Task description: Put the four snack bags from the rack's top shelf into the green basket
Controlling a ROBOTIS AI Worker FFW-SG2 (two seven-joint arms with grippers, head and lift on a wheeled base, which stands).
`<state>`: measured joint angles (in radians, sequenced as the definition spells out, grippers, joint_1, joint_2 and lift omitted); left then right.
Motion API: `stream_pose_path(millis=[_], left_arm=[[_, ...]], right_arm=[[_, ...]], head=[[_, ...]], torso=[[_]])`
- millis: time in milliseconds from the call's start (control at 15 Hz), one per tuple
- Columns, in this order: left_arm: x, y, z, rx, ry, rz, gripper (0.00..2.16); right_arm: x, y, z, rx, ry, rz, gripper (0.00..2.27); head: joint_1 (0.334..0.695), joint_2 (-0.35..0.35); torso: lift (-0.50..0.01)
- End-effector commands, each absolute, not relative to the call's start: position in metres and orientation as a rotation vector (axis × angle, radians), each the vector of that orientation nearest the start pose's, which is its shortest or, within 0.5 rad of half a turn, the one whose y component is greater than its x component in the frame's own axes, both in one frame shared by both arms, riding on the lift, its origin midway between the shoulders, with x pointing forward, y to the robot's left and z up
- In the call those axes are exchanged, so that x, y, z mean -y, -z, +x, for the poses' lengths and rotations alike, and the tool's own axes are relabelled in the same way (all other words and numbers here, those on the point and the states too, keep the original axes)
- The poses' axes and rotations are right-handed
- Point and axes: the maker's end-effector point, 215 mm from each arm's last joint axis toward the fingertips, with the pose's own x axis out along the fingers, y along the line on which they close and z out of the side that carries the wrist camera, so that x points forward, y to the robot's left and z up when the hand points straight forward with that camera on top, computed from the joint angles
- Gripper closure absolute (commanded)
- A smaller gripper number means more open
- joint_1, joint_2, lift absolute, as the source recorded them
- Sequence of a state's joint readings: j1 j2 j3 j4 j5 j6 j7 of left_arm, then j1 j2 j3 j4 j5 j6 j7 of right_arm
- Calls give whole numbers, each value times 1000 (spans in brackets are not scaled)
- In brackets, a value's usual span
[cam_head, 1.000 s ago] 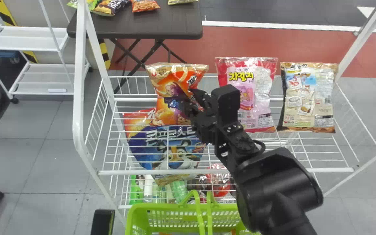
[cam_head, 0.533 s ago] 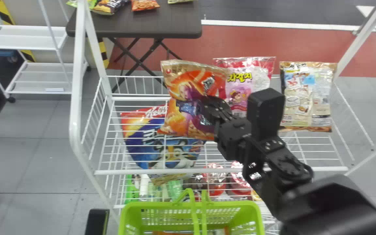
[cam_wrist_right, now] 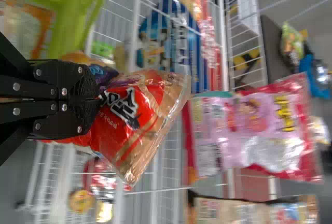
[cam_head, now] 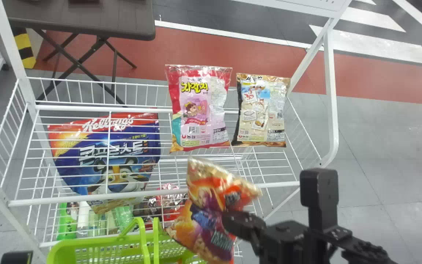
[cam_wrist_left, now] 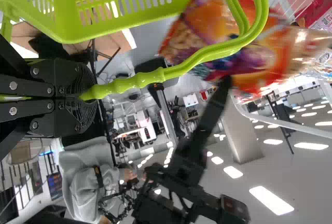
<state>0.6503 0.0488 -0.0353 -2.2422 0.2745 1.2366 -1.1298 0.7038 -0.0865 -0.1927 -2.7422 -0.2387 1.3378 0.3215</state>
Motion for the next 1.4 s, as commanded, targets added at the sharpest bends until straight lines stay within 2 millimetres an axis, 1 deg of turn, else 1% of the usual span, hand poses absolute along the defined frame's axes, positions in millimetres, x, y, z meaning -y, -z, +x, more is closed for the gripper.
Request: stream_pose_path(millis=[0,67,133,200,333,400,467,667,867,1000,1133,1333], left_arm=[[11,413,149,-991,1184,-864,2115],[13,412,150,-988,1184,-866,2115],[14,413,149,-988,1185,-861,2115],[15,414,149,-991,1184,-857,2115],[15,414,149,-991,1180,-859,2115],[16,414,149,-991,1182,-859,2115],[17,413,147,-993,1185,-863,2115],[15,414,148,-987,1181,-861,2115],[11,412,152,-974,1176,-859,2115],[10,407,155,-961,1178,-849,2115],[10,404,158,-951,1179,-840,2115],[10,399,158,-940,1188,-840,2115]], right_arm=[[198,411,229,-995,-334,227,2219],[197,411,223,-1003,-346,255,2219],[198,411,210,-1034,-358,291,2219],[195,407,201,-1050,-385,335,2219],[189,384,207,-993,-432,402,2219],[190,383,210,-986,-433,399,2219],[189,381,218,-970,-436,395,2219],[178,398,214,-1012,-451,413,2219],[175,403,208,-1032,-462,412,2219],[164,413,199,-1069,-485,410,2219],[141,432,185,-1130,-528,382,2219],[116,468,163,-1238,-564,303,2219]], head=[[695,-350],[695,-350],[695,-350],[695,-350],[695,-350],[695,-350],[695,-350],[695,-350],[695,-350],[695,-350],[695,-350],[695,-350]], torso=[[0],[0],[0],[0],[0],[0],[0],[0],[0],[0],[0],[0]])
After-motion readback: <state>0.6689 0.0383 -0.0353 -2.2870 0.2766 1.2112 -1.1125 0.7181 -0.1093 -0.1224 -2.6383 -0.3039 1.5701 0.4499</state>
